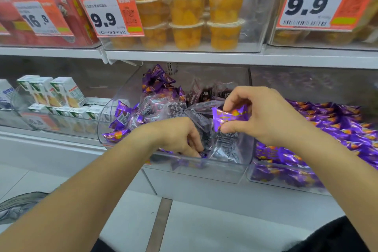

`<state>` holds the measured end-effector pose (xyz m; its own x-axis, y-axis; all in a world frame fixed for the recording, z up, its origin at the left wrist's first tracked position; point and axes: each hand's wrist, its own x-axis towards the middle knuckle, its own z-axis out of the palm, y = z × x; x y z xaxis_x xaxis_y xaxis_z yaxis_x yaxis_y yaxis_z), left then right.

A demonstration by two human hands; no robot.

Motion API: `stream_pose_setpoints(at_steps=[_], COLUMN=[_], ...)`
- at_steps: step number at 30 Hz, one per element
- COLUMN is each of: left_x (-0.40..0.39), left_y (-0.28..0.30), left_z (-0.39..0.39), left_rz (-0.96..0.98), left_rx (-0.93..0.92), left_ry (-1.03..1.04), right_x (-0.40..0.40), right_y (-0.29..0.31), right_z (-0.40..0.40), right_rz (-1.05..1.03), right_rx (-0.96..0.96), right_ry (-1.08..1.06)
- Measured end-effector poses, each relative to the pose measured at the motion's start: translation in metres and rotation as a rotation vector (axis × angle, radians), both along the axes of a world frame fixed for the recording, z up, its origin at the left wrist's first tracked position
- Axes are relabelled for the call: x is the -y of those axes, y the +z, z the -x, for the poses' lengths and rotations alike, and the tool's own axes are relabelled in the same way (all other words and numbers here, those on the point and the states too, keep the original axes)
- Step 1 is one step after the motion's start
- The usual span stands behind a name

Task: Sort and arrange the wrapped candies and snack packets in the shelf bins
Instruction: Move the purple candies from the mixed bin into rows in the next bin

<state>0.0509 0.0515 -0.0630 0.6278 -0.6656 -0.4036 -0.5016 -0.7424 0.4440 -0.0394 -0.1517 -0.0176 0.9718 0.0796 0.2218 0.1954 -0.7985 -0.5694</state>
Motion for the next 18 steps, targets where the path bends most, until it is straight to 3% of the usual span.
stream_pose_setpoints(at_steps=[2, 5, 12, 18], left_x=[0.008, 0.010, -0.013, -0.013], left_y=[-0.004, -0.007, 0.017, 0.006], left_z=[-0.006, -0.007, 0.007, 0.031], left_rz=[-0.110, -0.091, 0.450, 0.766], left_rx=[0.069, 0.077, -0.218, -0.139], left_ry=[-0.056, -0.068, 0.243, 0.477], right_x=[0.005, 0.009, 0.006, 0.003], right_y=[-0.003, -0.007, -0.008, -0.005], right_z=[-0.002, -0.004, -0.003, 0.000], right_rz=[0.012, 0.038, -0.055, -0.394], right_rx=[0.000, -0.023, 0.074, 0.008], right_ry=[-0.007, 0.011, -0.003, -0.028])
